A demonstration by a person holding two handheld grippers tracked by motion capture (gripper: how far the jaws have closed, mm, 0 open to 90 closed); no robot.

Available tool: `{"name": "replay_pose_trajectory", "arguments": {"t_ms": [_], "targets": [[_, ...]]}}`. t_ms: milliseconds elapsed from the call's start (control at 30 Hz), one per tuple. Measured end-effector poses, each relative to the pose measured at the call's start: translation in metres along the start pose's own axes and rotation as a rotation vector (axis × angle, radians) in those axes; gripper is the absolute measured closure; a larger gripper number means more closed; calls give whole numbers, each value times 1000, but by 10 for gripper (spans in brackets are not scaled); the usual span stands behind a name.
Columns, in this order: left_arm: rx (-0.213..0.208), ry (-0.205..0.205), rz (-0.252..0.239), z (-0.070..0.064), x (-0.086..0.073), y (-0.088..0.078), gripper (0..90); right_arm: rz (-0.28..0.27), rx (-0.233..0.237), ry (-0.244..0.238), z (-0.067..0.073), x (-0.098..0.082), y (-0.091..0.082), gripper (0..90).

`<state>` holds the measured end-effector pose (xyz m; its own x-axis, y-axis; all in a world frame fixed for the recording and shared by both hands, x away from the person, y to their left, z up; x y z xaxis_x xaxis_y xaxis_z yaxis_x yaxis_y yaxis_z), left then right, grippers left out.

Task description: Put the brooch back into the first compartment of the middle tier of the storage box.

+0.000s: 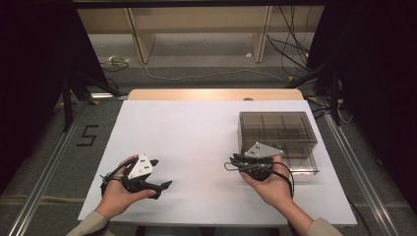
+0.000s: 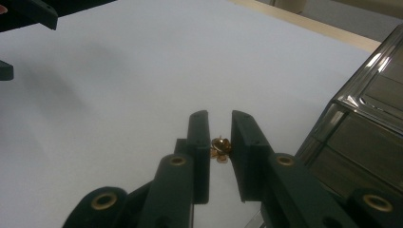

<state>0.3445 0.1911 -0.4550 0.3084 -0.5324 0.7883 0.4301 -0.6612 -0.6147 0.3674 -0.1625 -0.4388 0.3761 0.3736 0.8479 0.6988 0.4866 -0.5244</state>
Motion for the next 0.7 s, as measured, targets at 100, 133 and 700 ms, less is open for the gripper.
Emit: {"name": "replay_pose_trajectory", "arguments": {"t_ms": [100, 133, 700], "targets": [[1, 0, 0, 0, 0, 0, 169, 1, -1, 2, -1, 0, -1, 791], [0, 0, 0, 0, 0, 0, 169, 1, -2, 2, -1, 0, -1, 792], [1, -1, -1, 0, 0, 0, 169, -7, -19, 14, -8, -1, -7, 792]]}}
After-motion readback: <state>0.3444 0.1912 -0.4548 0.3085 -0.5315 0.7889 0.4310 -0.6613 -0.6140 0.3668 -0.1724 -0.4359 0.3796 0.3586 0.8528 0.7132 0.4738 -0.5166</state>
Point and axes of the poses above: each handheld gripper's, and its own axes: y roughly forward along the jaws, x roughly out of its top, z roughly to its left, the point moved 1 cm from there along y, roughly forward along the jaws, and after that the axes turned 8 degrees about -x, right-handed, at the moved point
